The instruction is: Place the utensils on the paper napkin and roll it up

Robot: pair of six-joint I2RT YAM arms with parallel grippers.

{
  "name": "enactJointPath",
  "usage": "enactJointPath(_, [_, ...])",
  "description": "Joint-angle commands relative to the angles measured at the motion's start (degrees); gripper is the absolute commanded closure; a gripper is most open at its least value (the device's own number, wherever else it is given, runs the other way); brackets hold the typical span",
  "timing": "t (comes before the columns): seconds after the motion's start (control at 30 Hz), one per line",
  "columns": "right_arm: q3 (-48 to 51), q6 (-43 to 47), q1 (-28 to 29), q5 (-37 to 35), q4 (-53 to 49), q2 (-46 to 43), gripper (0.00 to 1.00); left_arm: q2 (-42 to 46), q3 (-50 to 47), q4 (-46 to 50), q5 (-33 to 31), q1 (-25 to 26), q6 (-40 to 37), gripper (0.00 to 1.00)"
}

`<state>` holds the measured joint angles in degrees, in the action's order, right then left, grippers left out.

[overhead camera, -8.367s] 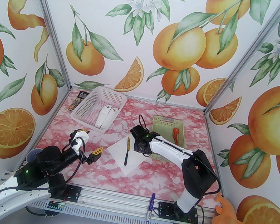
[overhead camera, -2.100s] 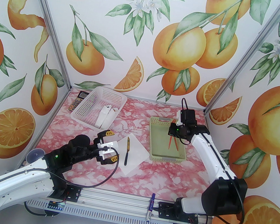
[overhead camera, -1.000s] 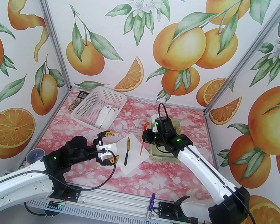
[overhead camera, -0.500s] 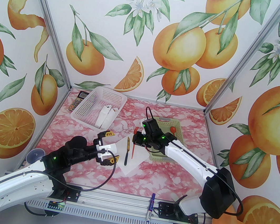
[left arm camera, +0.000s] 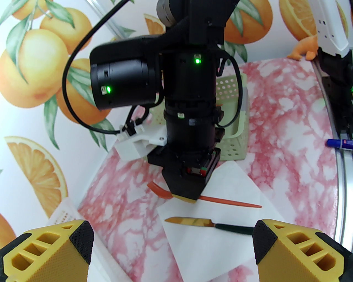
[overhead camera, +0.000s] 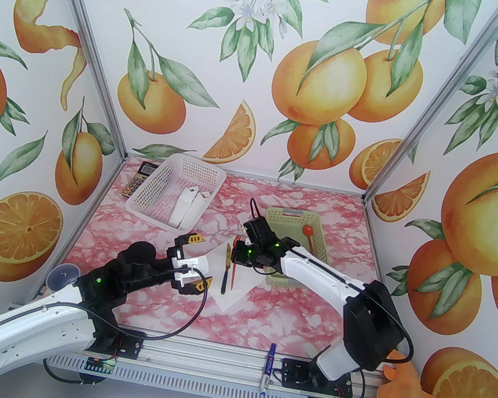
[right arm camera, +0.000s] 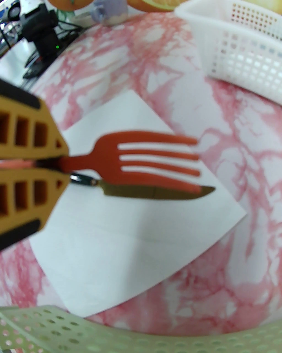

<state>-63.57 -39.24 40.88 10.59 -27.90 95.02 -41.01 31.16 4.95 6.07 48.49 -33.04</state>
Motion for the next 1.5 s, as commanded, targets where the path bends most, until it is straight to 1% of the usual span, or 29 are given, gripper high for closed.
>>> enactJointPath(0.0, [0.6, -0.88, 0.73, -0.38, 2.04, 1.62, 0.94, 0.18, -0.47, -0.29, 1.32, 0.05, -0.27, 0.0])
enactJointPath(0.67, [-0.15, -1.45, 0.83, -0.22, 4.74, 8.05, 0.93, -0.51, -0.39, 0.27, 1.67, -0.04, -0.54, 0.0])
enactJointPath(1.47, [-0.32, -2.04, 0.8, 0.66, 5.91, 11.09, 0.9, -1.26, -0.13, 0.76, 2.31, -0.06, -0.71, 0.0])
